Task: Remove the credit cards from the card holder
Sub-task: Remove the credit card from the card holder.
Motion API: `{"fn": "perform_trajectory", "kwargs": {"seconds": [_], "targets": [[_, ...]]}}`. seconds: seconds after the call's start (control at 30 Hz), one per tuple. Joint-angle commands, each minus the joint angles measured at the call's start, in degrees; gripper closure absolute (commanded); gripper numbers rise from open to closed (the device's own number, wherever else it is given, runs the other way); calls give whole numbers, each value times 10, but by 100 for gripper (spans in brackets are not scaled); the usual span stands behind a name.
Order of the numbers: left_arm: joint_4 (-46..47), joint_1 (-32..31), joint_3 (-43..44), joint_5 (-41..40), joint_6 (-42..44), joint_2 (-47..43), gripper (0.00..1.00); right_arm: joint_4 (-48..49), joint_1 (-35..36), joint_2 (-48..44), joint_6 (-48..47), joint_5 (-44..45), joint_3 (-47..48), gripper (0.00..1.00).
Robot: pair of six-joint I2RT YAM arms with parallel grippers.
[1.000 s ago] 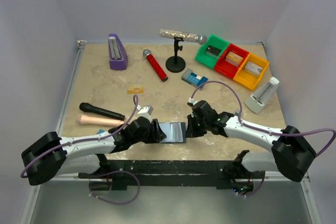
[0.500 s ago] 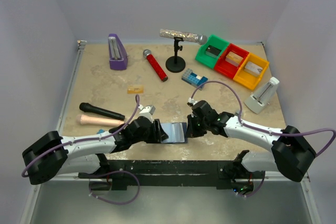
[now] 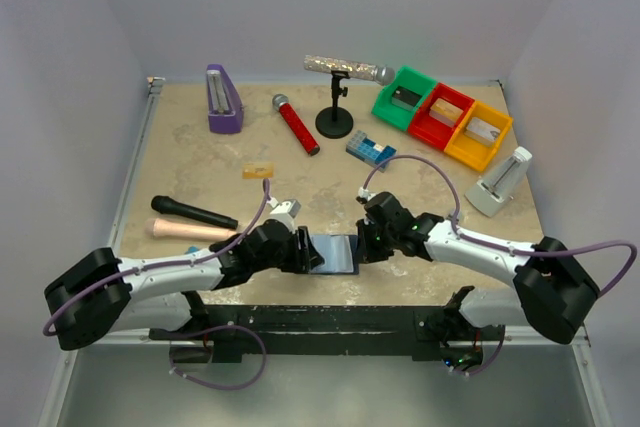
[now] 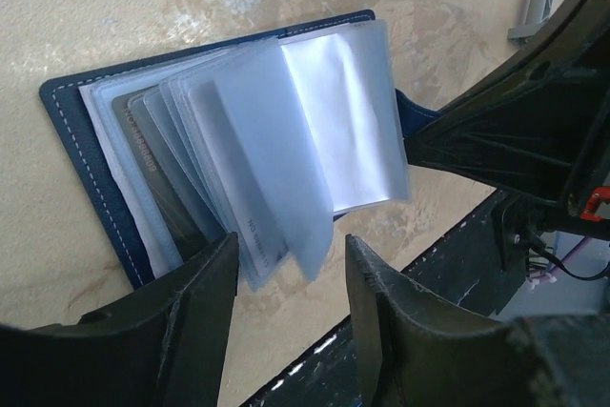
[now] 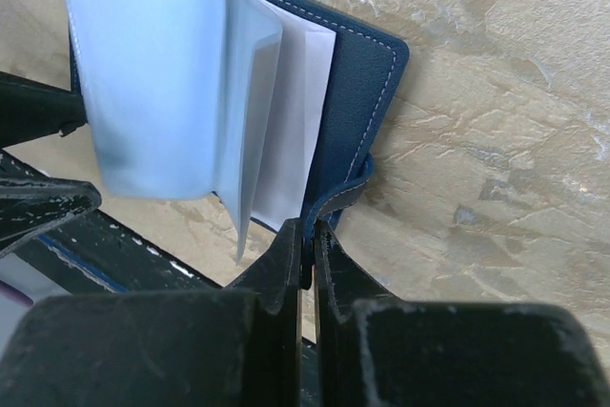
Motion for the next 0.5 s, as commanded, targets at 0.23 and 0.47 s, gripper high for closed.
{"fn": "perform_trajectory", "kwargs": {"seconds": [0.23, 0.47], "targets": [[43, -3, 38, 30, 22, 17, 48, 9, 2, -2, 0, -10, 13, 100], [18, -3, 23, -5, 13, -9, 48, 2, 2, -5, -4, -7, 11, 100]]}}
